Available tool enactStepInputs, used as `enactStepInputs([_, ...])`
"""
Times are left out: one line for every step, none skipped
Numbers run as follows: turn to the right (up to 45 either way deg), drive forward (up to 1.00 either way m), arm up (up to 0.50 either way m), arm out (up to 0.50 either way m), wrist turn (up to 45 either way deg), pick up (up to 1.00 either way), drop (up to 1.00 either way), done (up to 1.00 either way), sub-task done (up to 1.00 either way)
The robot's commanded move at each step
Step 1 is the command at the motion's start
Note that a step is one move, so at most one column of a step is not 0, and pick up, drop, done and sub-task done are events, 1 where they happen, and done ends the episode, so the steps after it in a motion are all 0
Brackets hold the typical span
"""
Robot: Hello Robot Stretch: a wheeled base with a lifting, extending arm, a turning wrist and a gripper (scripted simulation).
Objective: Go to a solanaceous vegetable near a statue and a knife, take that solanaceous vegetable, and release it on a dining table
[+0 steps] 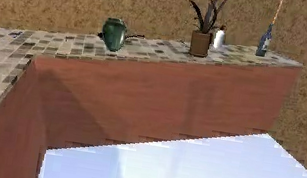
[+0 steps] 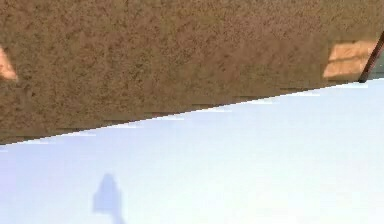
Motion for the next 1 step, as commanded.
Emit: enactStepInputs([45.0,0.0,0.0,0.0,0.0,0.0,0.0,0.0,0.0])
